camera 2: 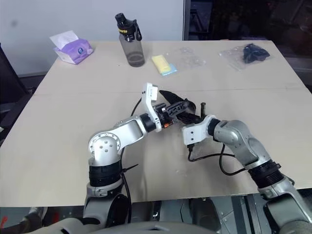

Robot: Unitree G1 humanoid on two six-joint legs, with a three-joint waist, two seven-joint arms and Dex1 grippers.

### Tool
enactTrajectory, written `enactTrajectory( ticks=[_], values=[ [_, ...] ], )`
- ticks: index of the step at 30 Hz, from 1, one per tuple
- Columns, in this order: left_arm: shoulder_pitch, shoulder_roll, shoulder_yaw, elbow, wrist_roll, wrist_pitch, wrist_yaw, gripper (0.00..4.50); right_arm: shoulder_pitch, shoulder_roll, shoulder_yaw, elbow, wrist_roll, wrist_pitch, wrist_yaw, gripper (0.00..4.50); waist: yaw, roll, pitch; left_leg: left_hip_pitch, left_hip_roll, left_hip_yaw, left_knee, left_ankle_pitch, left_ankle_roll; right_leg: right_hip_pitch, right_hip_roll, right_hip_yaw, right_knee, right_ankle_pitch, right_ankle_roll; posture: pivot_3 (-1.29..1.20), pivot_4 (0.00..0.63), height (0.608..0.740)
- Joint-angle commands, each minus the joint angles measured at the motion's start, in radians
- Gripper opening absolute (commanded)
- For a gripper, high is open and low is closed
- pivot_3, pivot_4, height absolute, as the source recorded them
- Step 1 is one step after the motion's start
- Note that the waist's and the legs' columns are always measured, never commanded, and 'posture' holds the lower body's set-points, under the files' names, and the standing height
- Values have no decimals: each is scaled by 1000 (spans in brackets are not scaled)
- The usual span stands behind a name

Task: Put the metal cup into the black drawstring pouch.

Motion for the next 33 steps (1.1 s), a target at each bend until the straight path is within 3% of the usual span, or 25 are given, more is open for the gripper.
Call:
enactTrajectory(
  ticks=[1,4,7,11,18,21,28,33],
  values=[
    [-2,-8,-26,-66,-71,-13,-52,0,6,134,-134,-64,211,188,-51,27,-1,0,0,0,0,0,0,0,0,0,0,0,0,0,1,0,150,740],
    [5,-4,-18,-68,-74,-26,-49,0,12,173,-176,-93,284,244,-50,27,3,0,0,0,0,-1,0,0,0,0,0,-1,0,1,1,0,150,740],
    [7,-12,-16,-67,-59,-58,-27,0,43,140,-154,-154,344,301,40,925,5,0,0,-1,-2,-1,0,0,0,0,-1,-1,-1,1,1,0,150,740],
    [-14,-14,-8,-12,55,-184,22,0,95,94,-168,-228,425,278,97,2872,3,0,0,-1,-2,-1,0,0,0,0,-2,0,-1,1,1,0,150,740],
    [-11,-20,5,32,97,-242,55,0,202,-13,-238,-312,603,301,211,2872,2,0,0,-1,-2,-2,0,0,0,0,-1,-1,0,0,0,0,150,740],
    [-5,-29,29,33,71,-231,70,0,202,-20,-295,-327,665,353,183,2872,0,0,0,-1,-2,-1,0,0,0,0,-1,-1,0,0,0,0,150,740],
    [2,-39,44,30,47,-218,89,0,198,-8,-241,-189,505,374,62,2872,1,0,0,-1,-2,-2,0,0,0,0,-1,-1,0,0,0,0,150,740],
    [-1,-29,46,26,42,-212,90,0,127,94,-221,-90,497,409,-22,2872,-2,0,0,-1,-2,-1,0,0,0,0,-1,0,0,0,0,0,150,740]
  ],
)
